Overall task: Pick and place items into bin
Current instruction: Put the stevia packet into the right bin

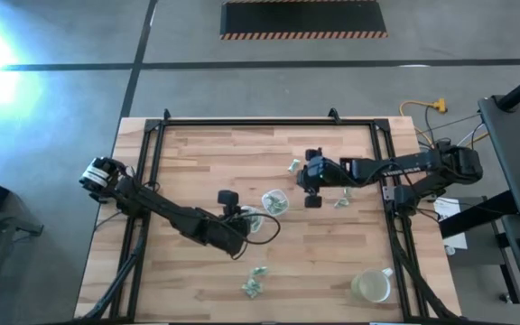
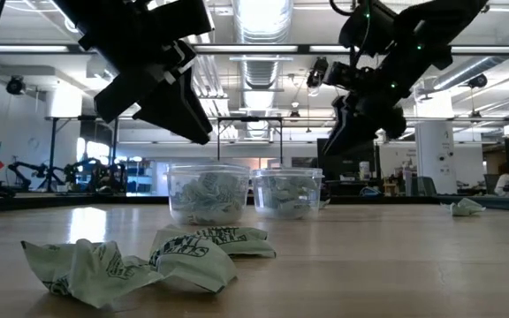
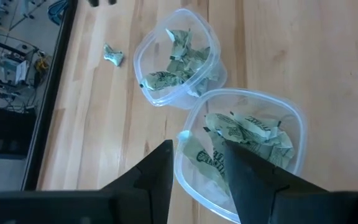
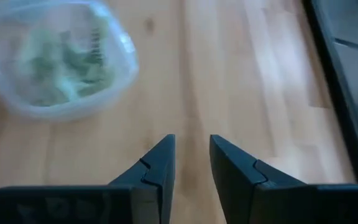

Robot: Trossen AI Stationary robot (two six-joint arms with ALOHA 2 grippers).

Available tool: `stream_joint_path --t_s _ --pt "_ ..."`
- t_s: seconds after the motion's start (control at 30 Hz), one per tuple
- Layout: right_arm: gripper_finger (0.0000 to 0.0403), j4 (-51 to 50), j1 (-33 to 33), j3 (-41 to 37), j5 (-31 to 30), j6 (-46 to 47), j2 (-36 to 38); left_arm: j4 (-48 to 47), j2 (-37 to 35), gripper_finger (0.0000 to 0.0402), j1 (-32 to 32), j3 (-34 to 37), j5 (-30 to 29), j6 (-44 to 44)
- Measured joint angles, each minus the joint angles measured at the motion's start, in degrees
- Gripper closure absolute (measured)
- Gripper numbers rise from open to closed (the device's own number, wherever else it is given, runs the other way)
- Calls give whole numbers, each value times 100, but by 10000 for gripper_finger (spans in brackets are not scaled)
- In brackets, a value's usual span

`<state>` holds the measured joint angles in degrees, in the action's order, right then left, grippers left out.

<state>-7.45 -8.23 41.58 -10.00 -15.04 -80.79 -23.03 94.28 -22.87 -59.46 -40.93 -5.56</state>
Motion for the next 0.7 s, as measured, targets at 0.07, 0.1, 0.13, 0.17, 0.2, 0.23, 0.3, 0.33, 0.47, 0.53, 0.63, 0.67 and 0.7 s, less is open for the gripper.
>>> stream_joint_path --t_s 0.07,0.1,0.13,0.17,0.2,0.23,0.3,0.33,0.47,0.53,0.63,0.67,0.7 --pt "314 119 -204 0 49 -39 0 -2 -16 276 0 0 -13 11" --pt "315 204 -345 -2 156 -42 0 -4 -26 276 0 0 -13 17" --pt "316 297 -490 -2 311 -44 0 6 -36 276 2 0 -20 17" --pt "317 369 -648 -2 488 -43 0 7 -49 276 2 0 -47 17" --pt "318 402 -825 -1 694 -48 0 2 -59 276 2 0 -81 19" --pt "319 392 -994 1 869 -55 0 7 -61 276 2 0 -112 16" --pt "318 328 -1341 16 1166 -15 0 4 -68 276 2 0 -123 11" --pt "317 309 -1488 17 1325 21 0 7 -70 276 2 0 -123 11" --pt "308 307 -1881 21 1822 129 -43 8 -70 276 2 0 -124 9" --pt "301 300 -1938 28 1834 98 -131 13 -70 276 2 0 -147 9" --pt "283 340 -1969 35 1775 2 -354 34 -74 276 2 -1 -149 5" --pt "276 317 -1976 66 1770 -3 -455 39 -74 276 2 0 -149 3" --pt "268 294 -1994 131 1760 1 -579 46 -74 276 2 0 -149 2"
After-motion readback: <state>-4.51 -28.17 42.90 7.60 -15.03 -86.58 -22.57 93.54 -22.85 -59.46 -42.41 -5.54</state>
